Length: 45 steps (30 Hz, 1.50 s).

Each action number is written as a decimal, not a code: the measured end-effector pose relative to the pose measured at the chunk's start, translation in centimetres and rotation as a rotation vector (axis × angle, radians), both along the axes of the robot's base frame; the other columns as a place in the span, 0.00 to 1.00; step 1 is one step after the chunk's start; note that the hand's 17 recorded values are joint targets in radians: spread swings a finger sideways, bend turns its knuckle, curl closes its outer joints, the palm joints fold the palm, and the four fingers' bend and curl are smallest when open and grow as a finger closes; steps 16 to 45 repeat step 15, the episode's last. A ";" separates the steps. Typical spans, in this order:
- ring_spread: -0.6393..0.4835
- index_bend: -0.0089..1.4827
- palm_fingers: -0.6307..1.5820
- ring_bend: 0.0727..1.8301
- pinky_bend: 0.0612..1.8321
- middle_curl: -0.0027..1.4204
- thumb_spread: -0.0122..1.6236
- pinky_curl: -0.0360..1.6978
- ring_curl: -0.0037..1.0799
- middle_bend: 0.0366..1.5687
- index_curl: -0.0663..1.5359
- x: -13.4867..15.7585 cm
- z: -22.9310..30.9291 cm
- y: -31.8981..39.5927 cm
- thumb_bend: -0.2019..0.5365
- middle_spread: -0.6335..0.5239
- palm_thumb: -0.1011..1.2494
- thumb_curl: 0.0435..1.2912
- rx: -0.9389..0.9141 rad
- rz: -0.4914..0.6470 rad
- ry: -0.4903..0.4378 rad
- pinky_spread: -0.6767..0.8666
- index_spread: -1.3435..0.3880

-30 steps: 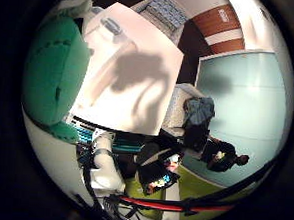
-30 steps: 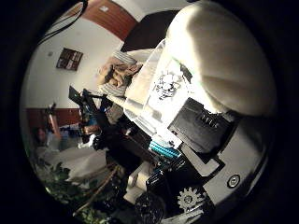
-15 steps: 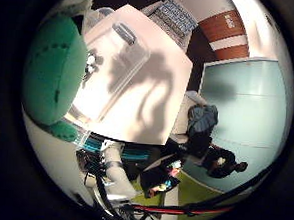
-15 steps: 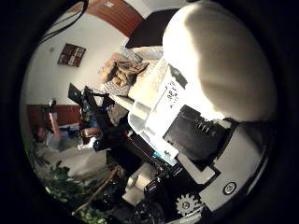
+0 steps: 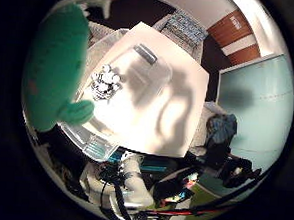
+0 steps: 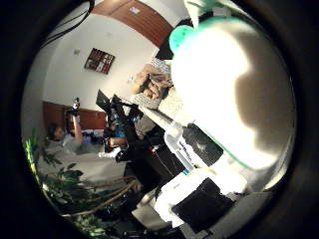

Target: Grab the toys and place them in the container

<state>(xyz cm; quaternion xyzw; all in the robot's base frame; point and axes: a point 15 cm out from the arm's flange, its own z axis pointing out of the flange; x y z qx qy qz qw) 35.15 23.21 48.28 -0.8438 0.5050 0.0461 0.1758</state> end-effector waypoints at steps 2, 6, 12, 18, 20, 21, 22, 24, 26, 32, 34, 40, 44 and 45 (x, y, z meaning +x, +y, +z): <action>0.77 0.16 0.34 0.24 0.37 0.27 0.76 0.36 0.28 0.17 0.33 0.1 0.2 -0.2 0.25 0.54 0.61 0.31 0.013 -0.004 0.002 0.76 0.49; 0.78 0.13 0.35 0.20 0.33 0.25 0.75 0.31 0.25 0.14 0.30 0.0 0.2 -0.8 0.25 0.54 0.62 0.30 0.015 -0.012 -0.001 0.80 0.50; 0.79 0.14 0.38 0.16 0.30 0.23 0.75 0.27 0.22 0.10 0.28 -1.8 0.3 -2.1 0.25 0.55 0.62 0.30 0.012 -0.021 -0.011 0.81 0.50; 0.79 0.14 0.39 0.15 0.28 0.22 0.74 0.25 0.21 0.10 0.27 -3.0 0.1 -4.4 0.25 0.55 0.62 0.30 -0.003 -0.049 0.003 0.81 0.51; 0.79 0.14 0.39 0.15 0.28 0.22 0.74 0.25 0.21 0.10 0.27 -3.0 0.1 -4.4 0.25 0.55 0.62 0.30 -0.003 -0.049 0.003 0.81 0.51; 0.79 0.14 0.39 0.15 0.28 0.22 0.74 0.25 0.21 0.10 0.27 -3.0 0.1 -4.4 0.25 0.55 0.62 0.30 -0.003 -0.049 0.003 0.81 0.51; 0.79 0.14 0.39 0.15 0.28 0.22 0.74 0.25 0.21 0.10 0.27 -3.0 0.1 -4.4 0.25 0.55 0.62 0.30 -0.003 -0.049 0.003 0.81 0.51; 0.79 0.14 0.39 0.15 0.28 0.22 0.74 0.25 0.21 0.10 0.27 -3.0 0.1 -4.4 0.25 0.55 0.62 0.30 -0.003 -0.049 0.003 0.81 0.51; 0.79 0.14 0.39 0.15 0.28 0.22 0.74 0.25 0.21 0.10 0.27 -3.0 0.1 -4.4 0.25 0.55 0.62 0.30 -0.003 -0.049 0.003 0.81 0.51; 0.79 0.14 0.39 0.15 0.28 0.22 0.74 0.25 0.21 0.10 0.27 -3.0 0.1 -4.4 0.25 0.55 0.62 0.30 -0.003 -0.049 0.003 0.81 0.51; 0.79 0.14 0.39 0.15 0.28 0.22 0.74 0.25 0.21 0.10 0.27 -3.0 0.1 -4.4 0.25 0.55 0.62 0.30 -0.003 -0.049 0.003 0.81 0.51; 0.79 0.14 0.39 0.15 0.28 0.22 0.74 0.25 0.21 0.10 0.27 -3.0 0.1 -4.4 0.25 0.55 0.62 0.30 -0.003 -0.049 0.003 0.81 0.51; 0.79 0.14 0.39 0.15 0.28 0.22 0.74 0.25 0.21 0.10 0.27 -3.0 0.1 -4.4 0.25 0.55 0.62 0.30 -0.003 -0.049 0.003 0.81 0.51; 0.79 0.14 0.39 0.15 0.28 0.22 0.74 0.25 0.21 0.10 0.27 -3.0 0.1 -4.4 0.25 0.55 0.62 0.30 -0.003 -0.049 0.003 0.81 0.51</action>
